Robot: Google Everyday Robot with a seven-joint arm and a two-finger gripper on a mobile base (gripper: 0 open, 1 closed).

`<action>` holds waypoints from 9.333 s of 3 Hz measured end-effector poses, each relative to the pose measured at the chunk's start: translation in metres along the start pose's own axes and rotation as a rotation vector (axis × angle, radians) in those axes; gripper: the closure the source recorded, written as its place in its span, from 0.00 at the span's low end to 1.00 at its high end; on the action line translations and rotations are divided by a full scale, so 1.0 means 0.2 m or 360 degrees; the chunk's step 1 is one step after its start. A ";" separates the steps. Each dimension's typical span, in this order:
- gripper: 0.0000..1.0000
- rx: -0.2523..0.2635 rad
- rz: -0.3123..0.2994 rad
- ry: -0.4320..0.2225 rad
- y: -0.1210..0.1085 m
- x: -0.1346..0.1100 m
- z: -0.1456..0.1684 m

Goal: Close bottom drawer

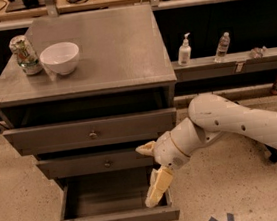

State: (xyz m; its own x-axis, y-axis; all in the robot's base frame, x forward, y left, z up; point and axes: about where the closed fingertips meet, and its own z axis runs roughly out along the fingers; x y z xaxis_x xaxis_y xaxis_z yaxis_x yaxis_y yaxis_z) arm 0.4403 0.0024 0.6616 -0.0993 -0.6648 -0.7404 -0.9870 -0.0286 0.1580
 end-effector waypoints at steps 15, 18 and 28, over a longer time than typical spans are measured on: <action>1.00 -0.0456 0.0844 -0.1134 -0.25 0.97 1.60; 1.00 -0.0321 0.1028 -0.1066 -0.23 1.17 1.79; 1.00 0.0104 0.1497 -0.1137 -0.74 1.57 1.89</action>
Offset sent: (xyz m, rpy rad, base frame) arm -0.0930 0.0764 -0.2647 0.5161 0.5392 -0.5223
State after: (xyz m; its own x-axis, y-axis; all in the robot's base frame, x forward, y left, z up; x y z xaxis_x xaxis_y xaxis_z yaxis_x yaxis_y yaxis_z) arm 0.5077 0.0798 0.1587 -0.8180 0.1644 -0.5513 -0.4905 0.3013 0.8177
